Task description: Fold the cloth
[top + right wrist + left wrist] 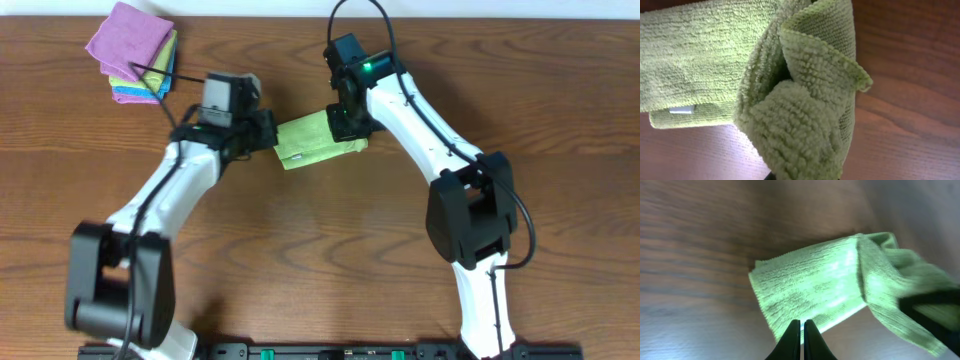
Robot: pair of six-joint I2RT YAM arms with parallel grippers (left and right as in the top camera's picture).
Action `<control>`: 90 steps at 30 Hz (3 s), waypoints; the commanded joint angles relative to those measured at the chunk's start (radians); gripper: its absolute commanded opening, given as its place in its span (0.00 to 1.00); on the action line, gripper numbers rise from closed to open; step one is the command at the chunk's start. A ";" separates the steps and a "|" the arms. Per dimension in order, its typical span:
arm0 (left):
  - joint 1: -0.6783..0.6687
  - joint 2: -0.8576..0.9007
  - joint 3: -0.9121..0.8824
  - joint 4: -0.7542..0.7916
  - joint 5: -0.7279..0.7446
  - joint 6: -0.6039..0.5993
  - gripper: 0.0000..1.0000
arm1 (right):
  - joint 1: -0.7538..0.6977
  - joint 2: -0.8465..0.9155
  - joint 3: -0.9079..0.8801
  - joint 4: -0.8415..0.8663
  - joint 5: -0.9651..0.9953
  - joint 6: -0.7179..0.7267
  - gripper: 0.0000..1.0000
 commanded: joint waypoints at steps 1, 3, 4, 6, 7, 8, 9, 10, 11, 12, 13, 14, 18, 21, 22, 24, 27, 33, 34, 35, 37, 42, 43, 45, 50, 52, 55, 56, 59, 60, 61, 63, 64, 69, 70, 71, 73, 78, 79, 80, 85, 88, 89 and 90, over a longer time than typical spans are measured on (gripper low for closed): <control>-0.024 0.064 -0.008 0.020 -0.013 -0.047 0.06 | -0.017 0.001 0.019 -0.021 -0.061 0.021 0.01; -0.036 0.099 -0.008 0.019 -0.059 -0.060 0.06 | -0.020 0.001 0.019 -0.045 -0.074 0.033 0.01; -0.041 0.115 -0.008 0.019 -0.066 -0.061 0.06 | -0.019 0.001 0.019 -0.059 -0.074 0.043 0.01; -0.045 0.138 -0.008 0.021 -0.066 -0.063 0.05 | -0.019 0.001 0.019 -0.078 -0.072 0.043 0.02; -0.046 0.144 -0.008 0.020 -0.067 -0.066 0.06 | -0.019 0.001 0.019 -0.084 -0.068 0.043 0.01; -0.047 0.150 -0.008 0.020 -0.068 -0.066 0.06 | -0.021 0.001 0.019 -0.087 -0.066 0.043 0.01; -0.047 0.151 -0.008 0.020 -0.072 -0.066 0.06 | -0.021 0.001 0.019 -0.088 -0.065 0.043 0.01; -0.046 0.153 -0.008 0.019 -0.090 -0.065 0.06 | -0.023 0.001 0.019 -0.089 -0.066 0.043 0.01; -0.047 0.152 -0.008 0.019 -0.106 -0.065 0.06 | -0.024 0.001 0.019 -0.090 -0.066 0.043 0.01; -0.047 0.152 -0.008 0.019 -0.120 -0.065 0.06 | -0.024 0.001 0.019 -0.090 -0.066 0.043 0.02; -0.046 0.153 -0.008 0.019 -0.128 -0.065 0.06 | -0.025 0.001 0.019 -0.090 -0.066 0.043 0.01; -0.046 0.153 -0.008 0.018 -0.135 -0.065 0.06 | -0.025 0.001 0.019 -0.090 -0.066 0.043 0.01; -0.047 0.160 -0.008 0.024 -0.146 -0.065 0.06 | -0.024 -0.001 0.026 -0.090 -0.066 0.043 0.02; -0.048 0.175 -0.008 0.040 -0.149 -0.065 0.06 | -0.018 -0.006 0.033 -0.089 -0.066 0.043 0.01; -0.048 0.180 -0.008 0.045 -0.149 -0.066 0.06 | -0.016 -0.011 0.034 -0.090 -0.066 0.043 0.02; -0.051 0.195 -0.008 0.061 -0.141 -0.066 0.06 | -0.015 -0.018 0.035 -0.086 -0.066 0.043 0.02; -0.051 0.216 -0.008 0.071 -0.134 -0.085 0.06 | -0.016 -0.022 0.035 -0.084 -0.066 0.043 0.02; -0.051 0.229 -0.008 0.079 -0.133 -0.089 0.06 | -0.016 -0.023 0.035 -0.085 -0.066 0.043 0.02; -0.051 0.229 -0.008 0.080 -0.133 -0.089 0.06 | -0.015 -0.024 0.035 -0.085 -0.066 0.043 0.02; -0.051 0.229 -0.008 0.080 -0.133 -0.089 0.06 | -0.015 -0.026 0.035 -0.085 -0.066 0.043 0.01; -0.052 0.229 -0.008 0.080 -0.132 -0.089 0.06 | -0.015 -0.034 0.039 -0.087 -0.066 0.042 0.01; -0.052 0.229 -0.008 0.080 -0.114 -0.088 0.06 | -0.016 -0.071 0.063 -0.092 -0.066 0.035 0.02; -0.052 0.229 -0.008 0.080 -0.114 -0.089 0.06 | -0.014 -0.082 0.065 -0.091 -0.065 0.035 0.02; -0.052 0.229 -0.008 0.080 -0.114 -0.089 0.06 | -0.008 -0.100 0.066 -0.086 -0.066 0.035 0.02; -0.058 0.229 -0.008 0.080 -0.114 -0.089 0.06 | 0.020 -0.117 0.068 -0.082 -0.067 0.035 0.01; -0.062 0.229 -0.008 0.080 -0.114 -0.088 0.06 | 0.037 -0.117 0.071 -0.082 -0.066 0.035 0.02; -0.066 0.229 -0.008 0.080 -0.114 -0.088 0.06 | 0.056 -0.117 0.074 -0.076 -0.066 0.027 0.01; -0.066 0.229 -0.008 0.080 -0.114 -0.089 0.06 | 0.062 -0.117 0.074 -0.073 -0.066 0.025 0.02; -0.066 0.229 -0.008 0.080 -0.114 -0.088 0.06 | 0.077 -0.117 0.074 -0.063 -0.066 0.019 0.02; -0.066 0.229 -0.008 0.080 -0.114 -0.088 0.06 | 0.083 -0.117 0.074 -0.055 -0.066 0.014 0.02; -0.066 0.229 -0.008 0.080 -0.114 -0.088 0.06 | 0.089 -0.117 0.074 -0.045 -0.066 0.011 0.02; -0.066 0.229 -0.008 0.080 -0.114 -0.088 0.06 | 0.097 -0.117 0.074 -0.023 -0.066 0.004 0.02; -0.066 0.229 -0.008 0.080 -0.114 -0.088 0.06 | 0.100 -0.117 0.074 -0.014 -0.066 0.001 0.02; -0.066 0.229 -0.008 0.080 -0.114 -0.088 0.06 | 0.108 -0.114 0.074 0.003 -0.066 -0.006 0.02; -0.066 0.229 -0.008 0.080 -0.111 -0.088 0.06 | 0.108 -0.114 0.074 0.003 -0.066 -0.006 0.01; -0.064 0.229 -0.008 0.080 -0.106 -0.088 0.06 | 0.107 -0.114 0.074 0.003 -0.064 -0.007 0.01; -0.058 0.223 -0.007 0.080 -0.087 -0.088 0.06 | 0.106 -0.112 0.074 0.003 -0.048 -0.007 0.02; -0.016 0.094 -0.008 0.063 -0.066 -0.087 0.06 | 0.104 -0.095 0.072 0.017 -0.035 -0.026 0.01; -0.002 0.039 -0.007 0.051 -0.091 -0.085 0.06 | 0.103 -0.088 0.072 0.023 -0.035 -0.026 0.01; 0.007 0.003 -0.007 0.040 -0.111 -0.082 0.06 | 0.103 -0.085 0.072 0.024 -0.036 -0.026 0.02; 0.093 -0.248 -0.007 -0.081 -0.188 -0.080 0.06 | 0.103 -0.061 0.072 0.042 -0.036 -0.044 0.02; 0.143 -0.383 -0.007 -0.172 -0.138 -0.080 0.06 | 0.105 -0.047 0.072 0.066 -0.036 -0.045 0.01; 0.152 -0.421 -0.007 -0.196 -0.118 -0.080 0.06 | 0.106 -0.043 0.072 0.076 -0.037 -0.051 0.02; 0.161 -0.472 -0.008 -0.227 -0.103 -0.080 0.06 | 0.109 -0.034 0.072 0.087 -0.036 -0.064 0.02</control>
